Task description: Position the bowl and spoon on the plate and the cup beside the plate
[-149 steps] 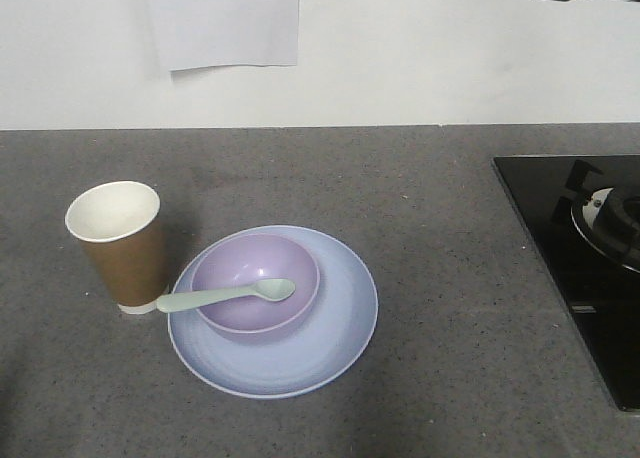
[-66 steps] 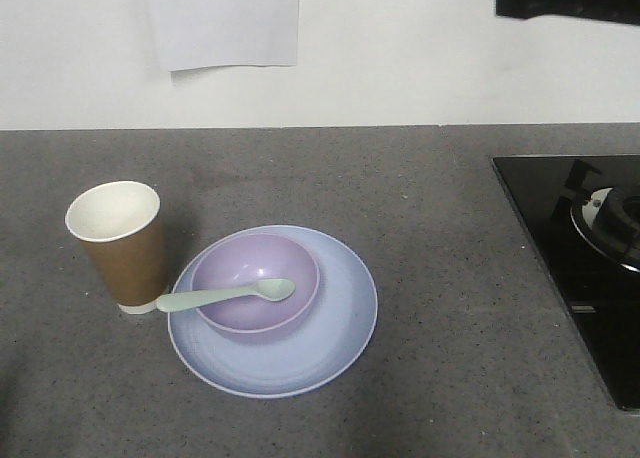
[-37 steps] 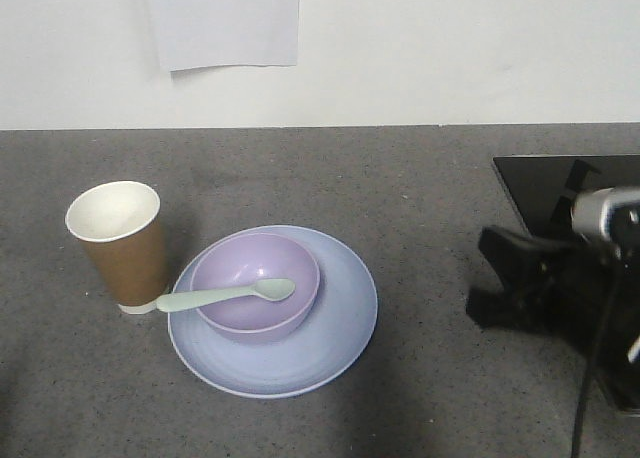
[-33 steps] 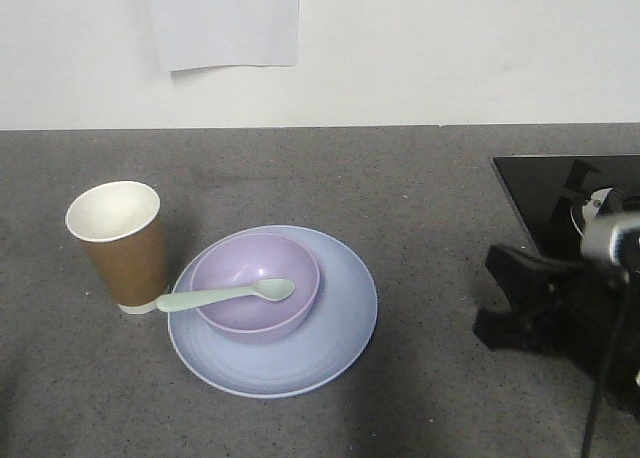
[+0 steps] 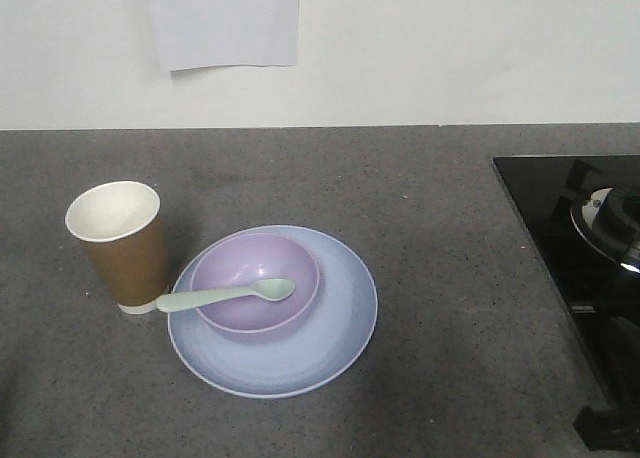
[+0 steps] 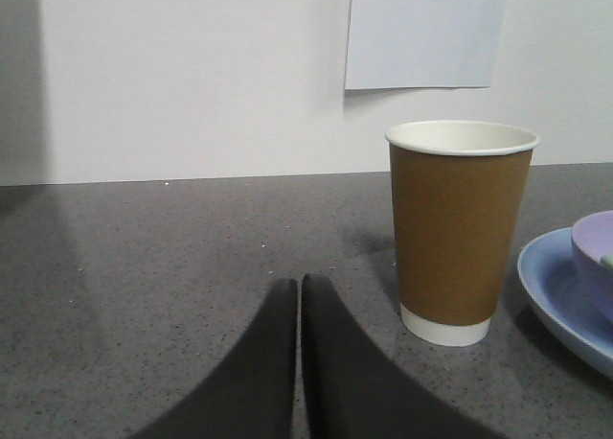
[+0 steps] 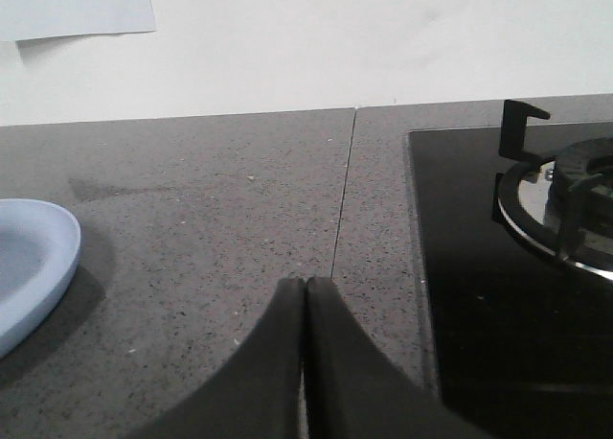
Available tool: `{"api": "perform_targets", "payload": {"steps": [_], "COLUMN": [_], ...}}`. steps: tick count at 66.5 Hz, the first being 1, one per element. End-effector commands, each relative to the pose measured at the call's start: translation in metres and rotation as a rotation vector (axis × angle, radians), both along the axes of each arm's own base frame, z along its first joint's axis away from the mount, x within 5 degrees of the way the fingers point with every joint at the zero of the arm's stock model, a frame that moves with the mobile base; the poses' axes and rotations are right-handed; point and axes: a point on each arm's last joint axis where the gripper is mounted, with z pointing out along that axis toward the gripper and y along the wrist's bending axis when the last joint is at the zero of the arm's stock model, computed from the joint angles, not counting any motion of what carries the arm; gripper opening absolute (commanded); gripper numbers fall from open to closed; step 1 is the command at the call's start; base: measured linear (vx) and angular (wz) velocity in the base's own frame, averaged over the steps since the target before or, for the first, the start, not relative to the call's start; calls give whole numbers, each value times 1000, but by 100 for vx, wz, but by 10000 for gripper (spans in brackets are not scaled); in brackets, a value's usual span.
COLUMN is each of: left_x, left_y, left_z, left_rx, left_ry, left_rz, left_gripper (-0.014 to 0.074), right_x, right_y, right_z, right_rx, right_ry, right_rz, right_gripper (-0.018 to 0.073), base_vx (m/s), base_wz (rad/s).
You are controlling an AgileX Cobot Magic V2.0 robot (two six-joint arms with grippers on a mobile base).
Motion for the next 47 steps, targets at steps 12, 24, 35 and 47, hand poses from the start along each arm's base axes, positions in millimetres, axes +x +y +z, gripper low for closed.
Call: {"api": "perform_targets", "payload": {"steps": [12, 24, 35, 47], "left_x": [-2, -2, -2, -2], "left_y": [-1, -1, -1, -1], "left_z": [13, 13, 13, 13], "left_rx": [-11, -11, -11, -11], "left_ry": [-99, -99, -99, -100], "left_rz": [-6, -6, -6, -6], "left_gripper": [-6, -6, -6, -6], "right_x": [-27, -40, -51, -50], "right_y": [-14, -17, -18, -19], "right_z": [-3, -6, -6, -6], "right_rx": [-4, -70, -85, -80], "right_ry": [-178, -184, -229, -224], "right_rz": [-98, -129, -164, -177], "right_gripper": [-3, -3, -3, -3], "base_vx": [0, 0, 0, 0], "base_wz": [0, 0, 0, 0]}}
